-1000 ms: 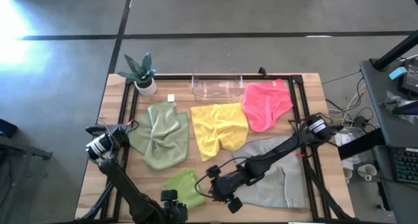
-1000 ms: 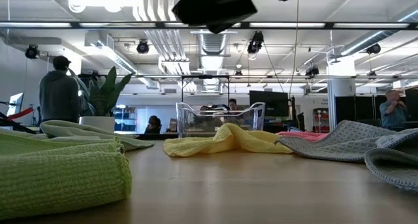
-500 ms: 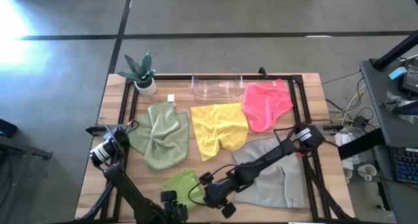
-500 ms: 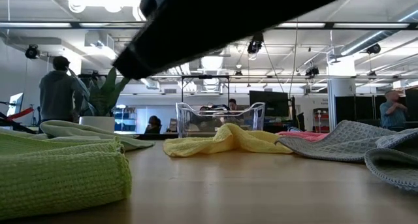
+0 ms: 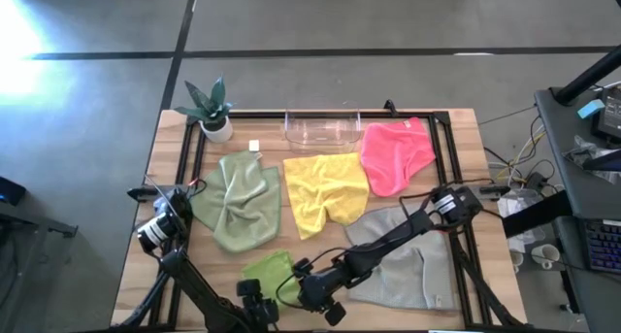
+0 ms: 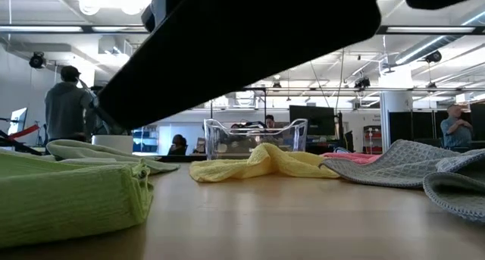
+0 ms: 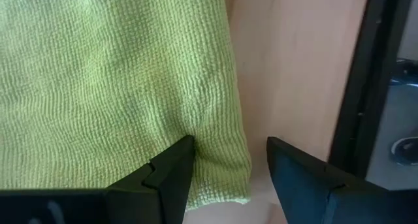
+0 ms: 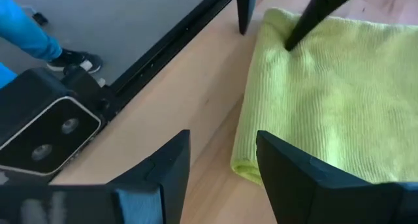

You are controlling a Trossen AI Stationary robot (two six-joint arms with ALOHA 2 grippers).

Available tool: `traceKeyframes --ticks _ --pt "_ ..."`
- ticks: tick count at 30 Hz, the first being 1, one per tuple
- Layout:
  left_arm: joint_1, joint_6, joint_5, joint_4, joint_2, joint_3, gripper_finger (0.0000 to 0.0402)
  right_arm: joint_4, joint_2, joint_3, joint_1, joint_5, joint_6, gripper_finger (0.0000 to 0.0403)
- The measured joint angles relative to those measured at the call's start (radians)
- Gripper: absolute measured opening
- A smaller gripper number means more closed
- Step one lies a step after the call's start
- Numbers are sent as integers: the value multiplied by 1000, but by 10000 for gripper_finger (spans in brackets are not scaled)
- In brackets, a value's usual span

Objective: Fold microfiber towels
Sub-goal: Put the folded green microfiber cloth into the transparent bin

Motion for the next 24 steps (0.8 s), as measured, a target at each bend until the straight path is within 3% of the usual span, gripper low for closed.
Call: traceKeyframes --ticks 8,21,24 --pt "17 -3 -1 -6 15 0 167 17 22 0 -28 33 2 167" --pt "40 1 -25 -26 17 -2 14 18 46 0 -37 27 2 167" --pt "40 1 -26 -23 17 0 6 12 57 0 -42 45 2 167"
